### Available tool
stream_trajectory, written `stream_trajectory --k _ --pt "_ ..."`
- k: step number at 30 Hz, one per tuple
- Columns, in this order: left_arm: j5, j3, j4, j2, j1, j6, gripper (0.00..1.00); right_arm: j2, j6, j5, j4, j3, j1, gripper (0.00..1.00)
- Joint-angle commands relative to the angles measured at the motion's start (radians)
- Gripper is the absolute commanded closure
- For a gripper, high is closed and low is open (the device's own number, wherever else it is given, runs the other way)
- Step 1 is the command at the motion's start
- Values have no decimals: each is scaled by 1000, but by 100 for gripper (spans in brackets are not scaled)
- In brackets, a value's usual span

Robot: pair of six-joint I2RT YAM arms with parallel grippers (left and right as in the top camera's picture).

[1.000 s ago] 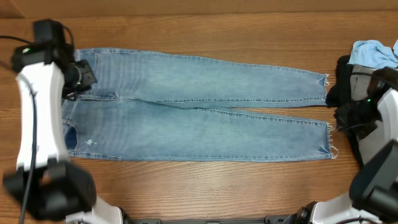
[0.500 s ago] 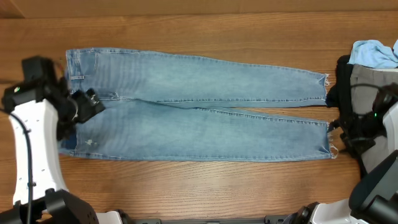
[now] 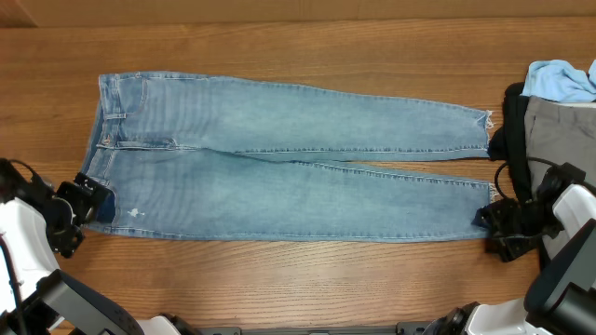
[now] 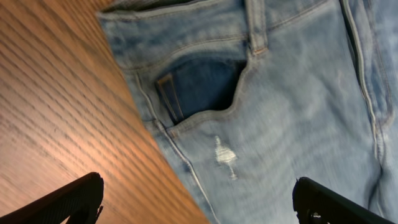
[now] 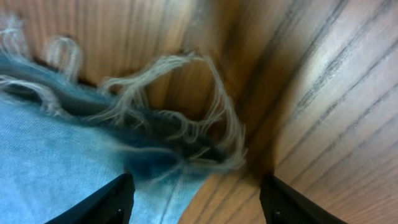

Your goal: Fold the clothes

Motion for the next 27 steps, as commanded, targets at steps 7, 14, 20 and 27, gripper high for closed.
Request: stream_trajectory --k 7,14,20,27 --pt "-68 -97 109 94 20 -73 3 -5 27 -6 57 -45 0 31" --pt "-128 -97 176 207 20 -73 9 -5 27 -6 63 -45 0 32" --pt "-140 -97 212 230 20 -74 14 -5 27 -76 63 -45 0 17" --pt "-146 -97 214 238 19 -80 11 -5 31 -62 67 -45 0 18"
